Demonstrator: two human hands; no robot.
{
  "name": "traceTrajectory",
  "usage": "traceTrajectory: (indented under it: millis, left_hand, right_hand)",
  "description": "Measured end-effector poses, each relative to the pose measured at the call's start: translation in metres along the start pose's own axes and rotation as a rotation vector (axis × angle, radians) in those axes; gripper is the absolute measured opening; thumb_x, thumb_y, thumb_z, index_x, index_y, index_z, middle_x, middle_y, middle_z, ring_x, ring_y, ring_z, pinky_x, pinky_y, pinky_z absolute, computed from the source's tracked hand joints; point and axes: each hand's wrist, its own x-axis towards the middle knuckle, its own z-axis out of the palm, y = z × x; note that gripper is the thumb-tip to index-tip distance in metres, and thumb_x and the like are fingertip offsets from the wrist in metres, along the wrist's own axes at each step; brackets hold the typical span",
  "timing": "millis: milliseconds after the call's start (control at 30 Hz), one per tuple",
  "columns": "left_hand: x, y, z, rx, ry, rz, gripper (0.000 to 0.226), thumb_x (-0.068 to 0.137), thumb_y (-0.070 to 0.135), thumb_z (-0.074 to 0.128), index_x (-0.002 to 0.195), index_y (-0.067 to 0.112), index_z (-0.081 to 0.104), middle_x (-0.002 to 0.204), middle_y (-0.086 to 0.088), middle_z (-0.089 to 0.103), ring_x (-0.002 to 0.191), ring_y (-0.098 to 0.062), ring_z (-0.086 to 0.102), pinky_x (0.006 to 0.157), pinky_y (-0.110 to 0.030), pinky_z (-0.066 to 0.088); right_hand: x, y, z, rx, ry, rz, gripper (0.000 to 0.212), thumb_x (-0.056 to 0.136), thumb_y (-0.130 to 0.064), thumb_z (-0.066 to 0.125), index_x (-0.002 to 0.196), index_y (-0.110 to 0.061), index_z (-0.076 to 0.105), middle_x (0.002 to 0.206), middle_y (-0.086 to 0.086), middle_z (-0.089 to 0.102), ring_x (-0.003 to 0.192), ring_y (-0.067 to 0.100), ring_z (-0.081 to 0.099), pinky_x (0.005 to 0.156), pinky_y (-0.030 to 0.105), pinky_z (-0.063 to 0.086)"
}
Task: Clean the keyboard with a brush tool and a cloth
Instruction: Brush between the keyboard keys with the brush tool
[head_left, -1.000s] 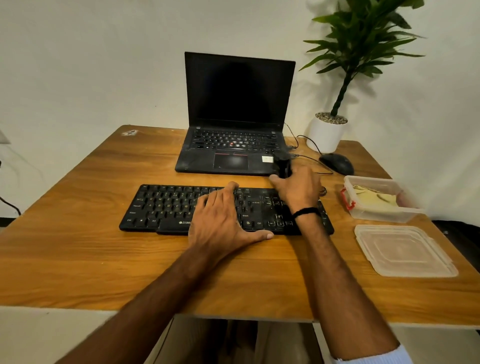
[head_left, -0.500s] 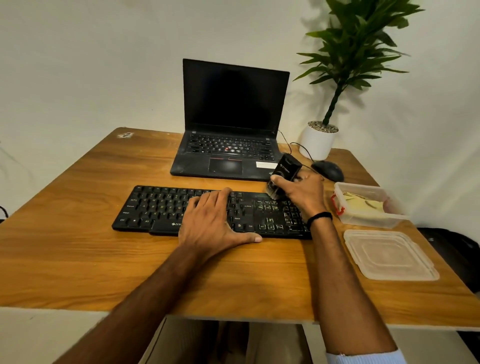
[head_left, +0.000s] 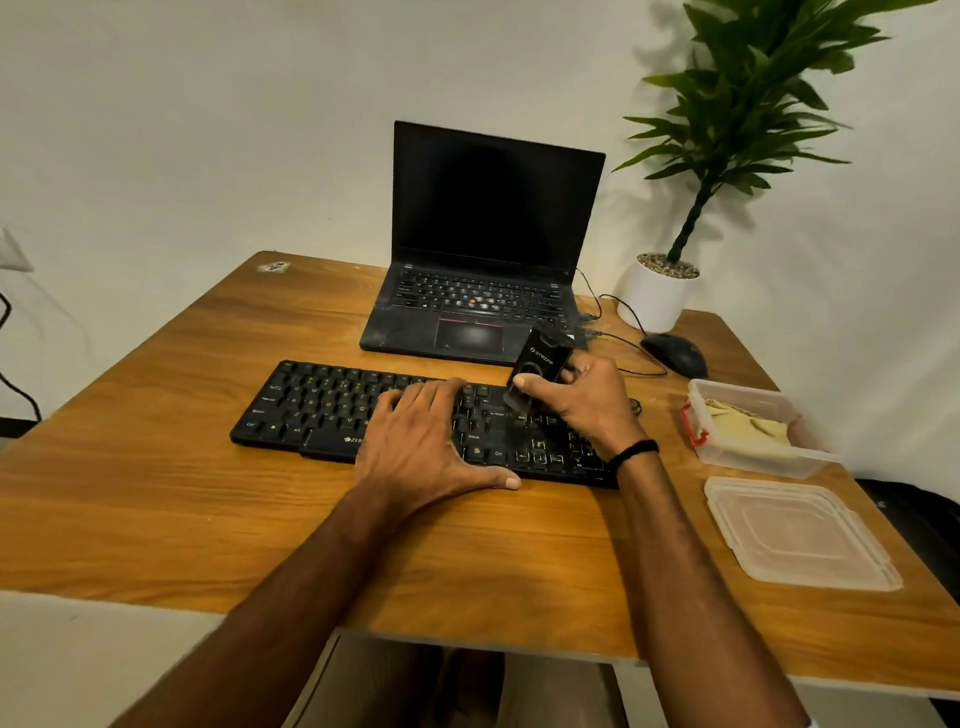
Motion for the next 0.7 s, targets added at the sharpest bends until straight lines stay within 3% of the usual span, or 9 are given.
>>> traceTrajectory:
  millis: [133, 167, 267, 300, 400, 467, 567, 700]
  left_hand:
    - [-0.001, -0.001, 0.0, -0.091, 0.039, -0.006, 0.138, 0.051, 0.109, 0.047, 0.155, 0.021, 0.025, 0.149, -0.001, 0.05, 0.138, -0.018, 0.045, 0.122, -0.043, 0.025]
    - [-0.002, 0.0, -0.001, -0.102, 0.042, -0.009, 0.139, 0.05, 0.108, 0.049, 0.155, 0.021, 0.024, 0.148, -0.001, 0.051, 0.137, -0.017, 0.046, 0.121, -0.042, 0.025]
    - [-0.003, 0.002, -0.004, -0.118, 0.031, -0.029, 0.143, 0.048, 0.106, 0.053, 0.156, 0.021, 0.016, 0.148, -0.004, 0.051, 0.138, -0.019, 0.047, 0.122, -0.043, 0.023]
    - [-0.003, 0.003, -0.004, -0.124, 0.025, -0.033, 0.144, 0.047, 0.106, 0.054, 0.157, 0.021, 0.014, 0.148, -0.005, 0.051, 0.138, -0.02, 0.047, 0.122, -0.043, 0.022]
    - [-0.004, 0.002, -0.005, -0.163, 0.017, -0.031, 0.142, 0.048, 0.104, 0.055, 0.156, 0.023, 0.012, 0.147, -0.004, 0.052, 0.138, -0.02, 0.047, 0.123, -0.043, 0.021]
    - [-0.004, 0.002, -0.005, -0.172, 0.022, -0.032, 0.141, 0.048, 0.104, 0.055, 0.155, 0.024, 0.012, 0.146, -0.004, 0.052, 0.137, -0.02, 0.048, 0.123, -0.043, 0.022]
    - [-0.003, 0.002, -0.003, -0.145, 0.023, -0.042, 0.144, 0.046, 0.106, 0.054, 0.156, 0.023, 0.011, 0.146, -0.006, 0.053, 0.136, -0.021, 0.049, 0.123, -0.043, 0.022]
    - [-0.002, 0.0, -0.002, -0.159, 0.032, -0.037, 0.141, 0.047, 0.106, 0.055, 0.154, 0.025, 0.014, 0.145, -0.005, 0.054, 0.135, -0.021, 0.05, 0.122, -0.044, 0.024]
  right_hand:
    - [-0.015, -0.014, 0.02, 0.071, -0.422, 0.013, 0.042, 0.072, -0.013, 0.086, 0.11, -0.016, 0.069, 0.104, 0.002, 0.075, 0.097, 0.013, 0.072, 0.084, 0.034, 0.06]
    - [-0.016, -0.016, 0.025, 0.035, -0.398, -0.026, 0.041, 0.072, -0.015, 0.086, 0.11, -0.018, 0.07, 0.102, -0.001, 0.075, 0.095, 0.01, 0.072, 0.083, 0.032, 0.06]
    - [-0.01, -0.02, 0.024, -0.142, -0.097, -0.132, 0.032, 0.075, -0.027, 0.084, 0.103, -0.029, 0.069, 0.092, -0.015, 0.072, 0.088, 0.001, 0.07, 0.077, 0.022, 0.059]
    - [-0.01, -0.017, 0.02, -0.117, -0.116, -0.125, 0.031, 0.075, -0.026, 0.085, 0.102, -0.03, 0.069, 0.093, -0.013, 0.073, 0.089, 0.003, 0.071, 0.077, 0.023, 0.059]
    - [-0.018, -0.015, 0.014, 0.066, -0.463, 0.001, 0.039, 0.072, -0.01, 0.086, 0.109, -0.015, 0.072, 0.103, 0.002, 0.076, 0.098, 0.014, 0.072, 0.087, 0.031, 0.059]
    - [-0.018, -0.014, 0.015, 0.027, -0.44, -0.025, 0.043, 0.073, -0.012, 0.085, 0.113, -0.013, 0.071, 0.106, 0.002, 0.075, 0.1, 0.013, 0.071, 0.087, 0.031, 0.058]
    - [-0.012, -0.014, 0.012, -0.071, -0.193, -0.094, 0.044, 0.074, -0.023, 0.085, 0.115, -0.02, 0.069, 0.107, -0.005, 0.074, 0.099, 0.007, 0.07, 0.085, 0.031, 0.06]
    - [-0.018, -0.011, 0.005, 0.063, -0.49, -0.012, 0.044, 0.073, -0.009, 0.085, 0.113, -0.008, 0.07, 0.107, 0.004, 0.075, 0.101, 0.015, 0.071, 0.089, 0.034, 0.058]
